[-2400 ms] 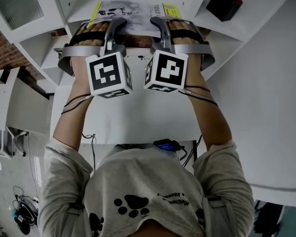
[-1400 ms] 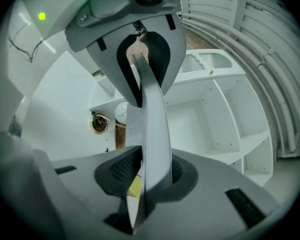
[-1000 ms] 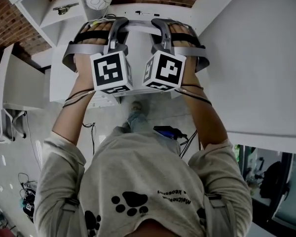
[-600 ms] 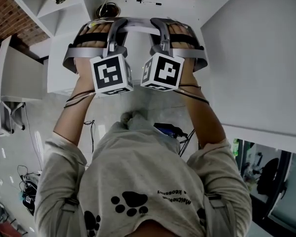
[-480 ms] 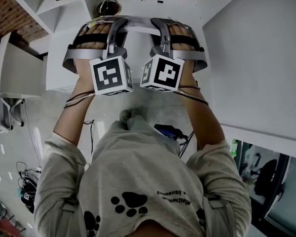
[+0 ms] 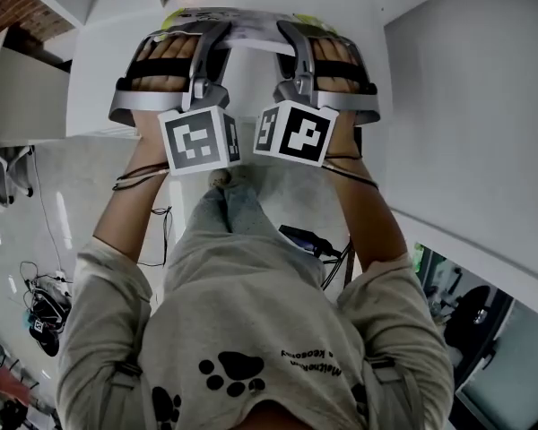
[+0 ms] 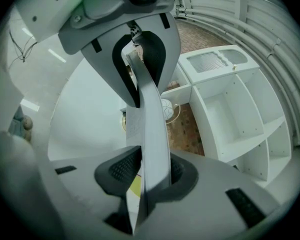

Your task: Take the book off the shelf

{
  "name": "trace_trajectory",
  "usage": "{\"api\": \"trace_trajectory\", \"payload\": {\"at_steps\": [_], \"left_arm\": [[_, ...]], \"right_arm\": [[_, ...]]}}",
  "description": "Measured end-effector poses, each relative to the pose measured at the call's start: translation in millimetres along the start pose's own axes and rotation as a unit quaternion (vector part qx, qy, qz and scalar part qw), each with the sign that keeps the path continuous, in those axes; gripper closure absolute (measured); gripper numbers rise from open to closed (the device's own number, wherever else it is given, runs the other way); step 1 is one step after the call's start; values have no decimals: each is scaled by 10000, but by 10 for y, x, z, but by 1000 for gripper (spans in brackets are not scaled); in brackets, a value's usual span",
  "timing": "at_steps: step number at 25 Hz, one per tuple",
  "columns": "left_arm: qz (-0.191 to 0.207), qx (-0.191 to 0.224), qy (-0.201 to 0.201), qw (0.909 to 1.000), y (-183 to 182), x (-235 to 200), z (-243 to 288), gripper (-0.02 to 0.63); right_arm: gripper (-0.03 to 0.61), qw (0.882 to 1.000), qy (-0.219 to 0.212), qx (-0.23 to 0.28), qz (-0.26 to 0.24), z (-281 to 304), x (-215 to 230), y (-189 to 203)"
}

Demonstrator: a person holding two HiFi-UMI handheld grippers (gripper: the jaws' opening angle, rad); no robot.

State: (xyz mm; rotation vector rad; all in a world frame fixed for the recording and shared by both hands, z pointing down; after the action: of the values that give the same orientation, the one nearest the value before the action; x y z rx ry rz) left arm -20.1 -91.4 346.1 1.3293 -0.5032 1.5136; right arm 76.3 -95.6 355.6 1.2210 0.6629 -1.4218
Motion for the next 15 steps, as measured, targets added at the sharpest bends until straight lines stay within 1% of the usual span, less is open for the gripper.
{"api": "trace_trajectory", "payload": {"at_steps": [8, 15], "left_arm": [[-145, -60, 145, 9998, 161, 452, 150, 529], [-278, -153, 251, 9992, 382, 790, 281, 529]], "right_arm": [[485, 9998, -206, 49, 57, 170, -463, 114], [485, 9992, -365, 85, 108, 391, -822, 139]]}}
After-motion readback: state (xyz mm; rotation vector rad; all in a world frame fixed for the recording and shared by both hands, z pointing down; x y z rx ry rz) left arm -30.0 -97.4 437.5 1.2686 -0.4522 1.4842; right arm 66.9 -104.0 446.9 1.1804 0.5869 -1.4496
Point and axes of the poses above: the fingertips, and each gripper's own axes: z forward along the fingers, x to its right, y out of its underside, the point moved 10 cm from there along -z, backward along the fingers, and after that the axes turned 10 degrees about x, right-handed, at the moved point
